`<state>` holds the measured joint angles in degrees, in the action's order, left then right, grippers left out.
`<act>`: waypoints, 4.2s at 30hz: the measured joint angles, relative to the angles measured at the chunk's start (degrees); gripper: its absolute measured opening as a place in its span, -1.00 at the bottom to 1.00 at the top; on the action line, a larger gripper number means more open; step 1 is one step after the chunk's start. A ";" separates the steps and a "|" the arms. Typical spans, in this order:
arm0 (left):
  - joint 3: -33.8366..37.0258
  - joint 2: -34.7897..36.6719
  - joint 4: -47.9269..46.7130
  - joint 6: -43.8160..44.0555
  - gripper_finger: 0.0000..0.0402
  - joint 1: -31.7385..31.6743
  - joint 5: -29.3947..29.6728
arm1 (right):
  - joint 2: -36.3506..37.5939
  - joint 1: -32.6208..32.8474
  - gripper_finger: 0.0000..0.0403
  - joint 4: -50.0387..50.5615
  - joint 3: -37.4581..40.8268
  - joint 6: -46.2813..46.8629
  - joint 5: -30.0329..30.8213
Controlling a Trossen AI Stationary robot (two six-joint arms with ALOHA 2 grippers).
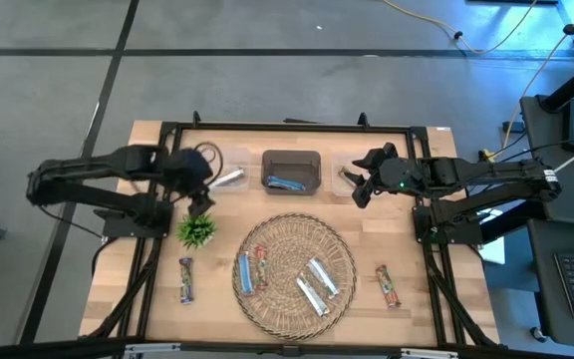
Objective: Pick and place Granola Bars by type
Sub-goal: Put the blue granola bar into the black bin
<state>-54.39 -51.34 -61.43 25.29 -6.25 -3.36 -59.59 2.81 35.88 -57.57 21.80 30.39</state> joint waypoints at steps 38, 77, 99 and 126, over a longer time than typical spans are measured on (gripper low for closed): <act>0.02 -38.35 6.86 104.98 0.16 59.21 10.25 | 0.00 0.00 -0.04 0.00 0.01 0.22 -0.50; -0.04 -48.37 4.83 99.92 0.15 60.60 8.89 | -0.02 0.00 -0.04 0.41 0.01 0.20 -3.52; -0.31 -47.23 10.31 100.78 -0.58 60.60 13.59 | -0.02 0.00 -0.04 0.41 0.01 -0.02 -3.48; -7.87 -20.30 20.29 35.40 -0.61 41.33 50.46 | -0.02 0.02 -0.04 -1.90 0.01 0.28 -3.50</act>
<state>-62.26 -71.63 -41.14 60.69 35.08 47.10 -59.61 2.83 33.98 -57.56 22.09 26.89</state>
